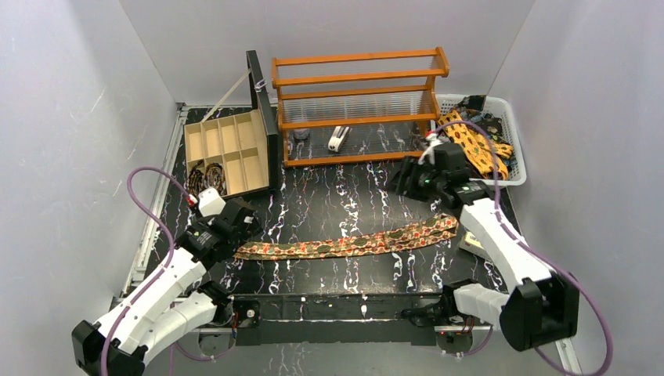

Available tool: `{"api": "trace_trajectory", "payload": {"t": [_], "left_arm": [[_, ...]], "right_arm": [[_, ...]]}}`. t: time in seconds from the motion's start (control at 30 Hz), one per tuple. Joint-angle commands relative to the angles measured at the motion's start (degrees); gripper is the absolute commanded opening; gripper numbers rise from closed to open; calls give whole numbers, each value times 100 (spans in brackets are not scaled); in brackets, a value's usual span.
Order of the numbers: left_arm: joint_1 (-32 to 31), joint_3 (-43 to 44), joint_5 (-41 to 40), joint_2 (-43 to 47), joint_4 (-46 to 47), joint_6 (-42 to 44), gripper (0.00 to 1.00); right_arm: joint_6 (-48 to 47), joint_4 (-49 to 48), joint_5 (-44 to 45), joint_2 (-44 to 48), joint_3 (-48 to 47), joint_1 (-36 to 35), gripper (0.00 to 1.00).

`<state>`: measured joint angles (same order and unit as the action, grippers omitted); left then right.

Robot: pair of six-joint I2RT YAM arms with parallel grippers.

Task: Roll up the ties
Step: Flatten out the tie at the center of the board.

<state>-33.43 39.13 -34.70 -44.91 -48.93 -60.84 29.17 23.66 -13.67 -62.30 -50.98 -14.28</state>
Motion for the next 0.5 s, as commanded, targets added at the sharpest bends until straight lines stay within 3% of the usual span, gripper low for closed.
{"api": "trace_trajectory", "payload": {"t": [0.0,0.1,0.27,0.47], "left_arm": [[167,221,543,-276,170,581,98],[768,174,1226,-557,306,954,98],[2133,24,2621,-606,883,1555,98],[2902,-104,3724,-912,1146,1572,98]], "right_arm": [[-521,-785,-1125,-588,137,-1017,63],[-894,-1084,-547,-911,173,-1789,63],[-1066,-1769,-605,-1243,292,-2317,62],[-1828,-2316,-879,-1402,841,-3307,62]]}}
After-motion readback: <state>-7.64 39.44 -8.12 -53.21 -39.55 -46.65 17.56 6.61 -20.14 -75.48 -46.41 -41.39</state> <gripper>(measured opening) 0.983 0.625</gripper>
